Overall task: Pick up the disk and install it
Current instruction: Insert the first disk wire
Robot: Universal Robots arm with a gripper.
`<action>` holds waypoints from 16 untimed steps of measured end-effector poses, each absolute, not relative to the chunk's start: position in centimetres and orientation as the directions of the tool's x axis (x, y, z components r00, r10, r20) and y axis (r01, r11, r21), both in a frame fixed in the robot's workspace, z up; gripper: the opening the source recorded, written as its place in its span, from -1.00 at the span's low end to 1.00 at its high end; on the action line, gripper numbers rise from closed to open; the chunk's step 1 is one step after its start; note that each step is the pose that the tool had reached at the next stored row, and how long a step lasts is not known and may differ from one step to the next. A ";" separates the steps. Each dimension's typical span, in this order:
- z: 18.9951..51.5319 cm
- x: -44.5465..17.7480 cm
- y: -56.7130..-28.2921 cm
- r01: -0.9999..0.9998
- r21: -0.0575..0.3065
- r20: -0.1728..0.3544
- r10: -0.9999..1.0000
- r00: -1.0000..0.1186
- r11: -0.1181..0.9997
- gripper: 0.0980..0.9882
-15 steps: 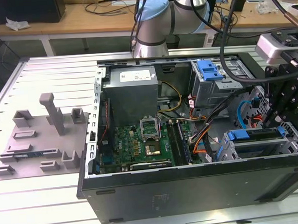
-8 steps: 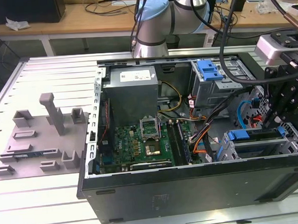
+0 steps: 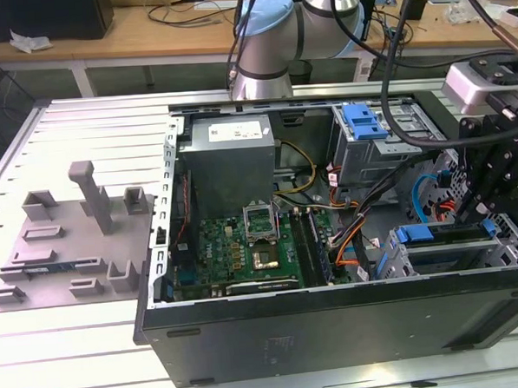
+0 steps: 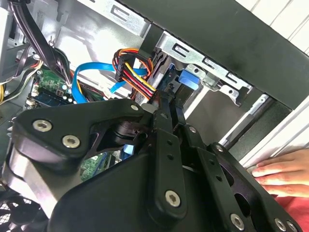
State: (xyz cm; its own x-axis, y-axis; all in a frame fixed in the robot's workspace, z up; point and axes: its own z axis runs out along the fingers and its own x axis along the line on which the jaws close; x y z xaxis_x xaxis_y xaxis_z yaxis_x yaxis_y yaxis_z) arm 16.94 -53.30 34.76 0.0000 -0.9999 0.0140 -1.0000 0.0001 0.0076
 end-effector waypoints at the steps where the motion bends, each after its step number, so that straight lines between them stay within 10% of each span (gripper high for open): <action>1: 34.7 16.9 -53.3 -1.000 0.008 0.014 -1.000 0.000 0.000 -0.84; 16: 34.4 17.0 -53.3 -1.000 0.008 0.014 -1.000 0.000 0.000 -0.84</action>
